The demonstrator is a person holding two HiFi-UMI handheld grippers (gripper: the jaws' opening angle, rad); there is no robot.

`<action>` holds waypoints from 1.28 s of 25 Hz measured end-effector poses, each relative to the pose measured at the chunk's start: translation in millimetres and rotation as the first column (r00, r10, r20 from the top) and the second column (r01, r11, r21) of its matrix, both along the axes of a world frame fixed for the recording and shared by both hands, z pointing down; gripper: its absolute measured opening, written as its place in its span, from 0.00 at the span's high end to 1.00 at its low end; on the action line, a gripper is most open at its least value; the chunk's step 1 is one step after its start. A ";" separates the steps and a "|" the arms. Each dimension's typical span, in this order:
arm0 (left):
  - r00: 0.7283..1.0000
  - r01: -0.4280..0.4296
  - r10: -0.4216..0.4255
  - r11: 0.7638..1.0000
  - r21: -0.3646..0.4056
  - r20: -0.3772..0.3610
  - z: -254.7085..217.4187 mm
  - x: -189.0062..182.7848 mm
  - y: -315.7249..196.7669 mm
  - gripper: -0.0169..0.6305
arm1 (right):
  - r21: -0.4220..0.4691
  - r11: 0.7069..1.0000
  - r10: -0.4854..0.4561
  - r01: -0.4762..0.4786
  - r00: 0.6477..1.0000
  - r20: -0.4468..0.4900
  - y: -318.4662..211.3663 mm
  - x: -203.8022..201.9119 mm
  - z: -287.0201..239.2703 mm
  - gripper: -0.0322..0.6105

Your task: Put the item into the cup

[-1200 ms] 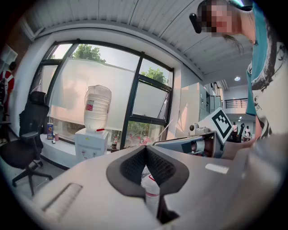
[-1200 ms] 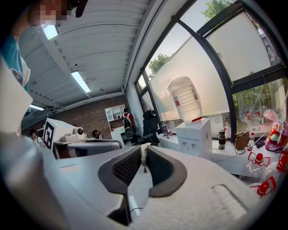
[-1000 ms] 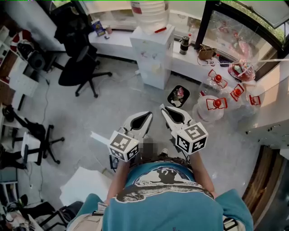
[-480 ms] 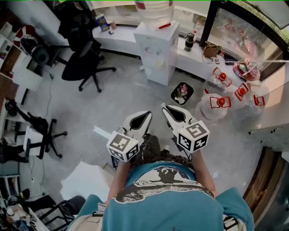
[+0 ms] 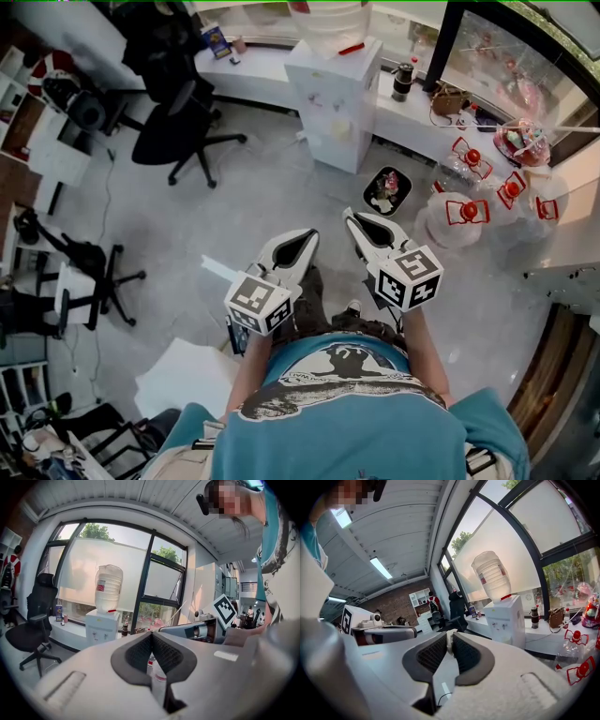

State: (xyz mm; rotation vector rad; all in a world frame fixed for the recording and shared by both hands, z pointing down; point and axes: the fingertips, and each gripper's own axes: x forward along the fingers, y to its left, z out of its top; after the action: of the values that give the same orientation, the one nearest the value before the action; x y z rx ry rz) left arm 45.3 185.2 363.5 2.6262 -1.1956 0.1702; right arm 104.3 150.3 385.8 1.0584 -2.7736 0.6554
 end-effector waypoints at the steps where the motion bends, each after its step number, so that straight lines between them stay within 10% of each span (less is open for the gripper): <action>1: 1.000 0.000 0.000 1.000 -0.001 -0.005 0.9 -4.8 -4.3 0.95 | 0.000 1.000 0.003 -0.003 1.000 -0.003 -5.7 -4.2 1.1 0.88; 32: 0.976 -0.217 0.217 0.976 0.003 -0.018 1.2 -175.4 -198.9 0.95 | -0.044 0.970 0.238 -0.241 0.969 -0.060 -174.9 -157.7 10.0 0.88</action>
State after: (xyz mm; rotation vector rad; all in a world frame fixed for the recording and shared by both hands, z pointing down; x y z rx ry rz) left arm -130.1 -13.6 364.7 2.7490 -0.8999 0.1850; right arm -53.4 -24.6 395.8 1.3930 -2.5918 0.7076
